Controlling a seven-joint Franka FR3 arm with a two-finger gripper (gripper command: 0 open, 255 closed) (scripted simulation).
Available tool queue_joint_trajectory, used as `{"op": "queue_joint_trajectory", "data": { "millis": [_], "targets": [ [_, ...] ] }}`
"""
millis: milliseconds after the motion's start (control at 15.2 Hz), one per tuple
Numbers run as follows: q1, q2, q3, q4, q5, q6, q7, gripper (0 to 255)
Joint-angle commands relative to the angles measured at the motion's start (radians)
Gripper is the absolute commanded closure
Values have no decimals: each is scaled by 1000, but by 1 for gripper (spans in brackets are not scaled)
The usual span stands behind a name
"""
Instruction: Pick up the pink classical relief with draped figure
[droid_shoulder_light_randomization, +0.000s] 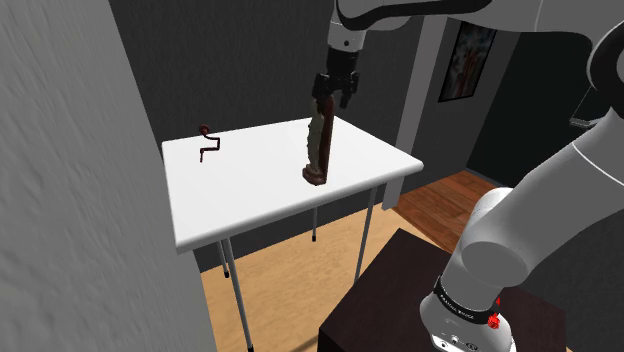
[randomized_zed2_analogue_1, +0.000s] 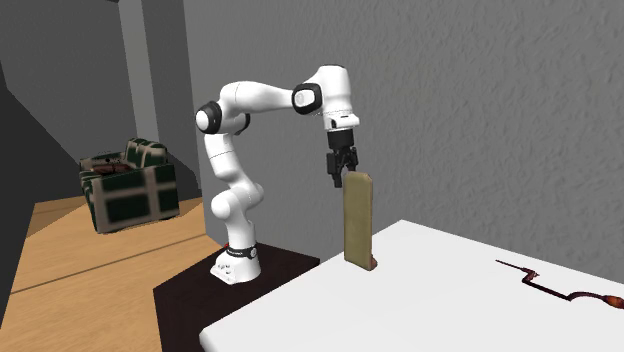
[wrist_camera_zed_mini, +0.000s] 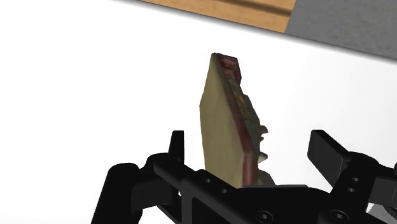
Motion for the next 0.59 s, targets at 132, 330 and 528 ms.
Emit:
{"op": "queue_joint_trajectory", "data": {
  "millis": [132,330,528],
  "targets": [
    [-1,-6,-1,-24,-1,18,-1,255],
    [-1,-6,-1,-24,-1,18,-1,255],
    [-1,-7,-1,-24,-1,18,-1,255]
  ]
}}
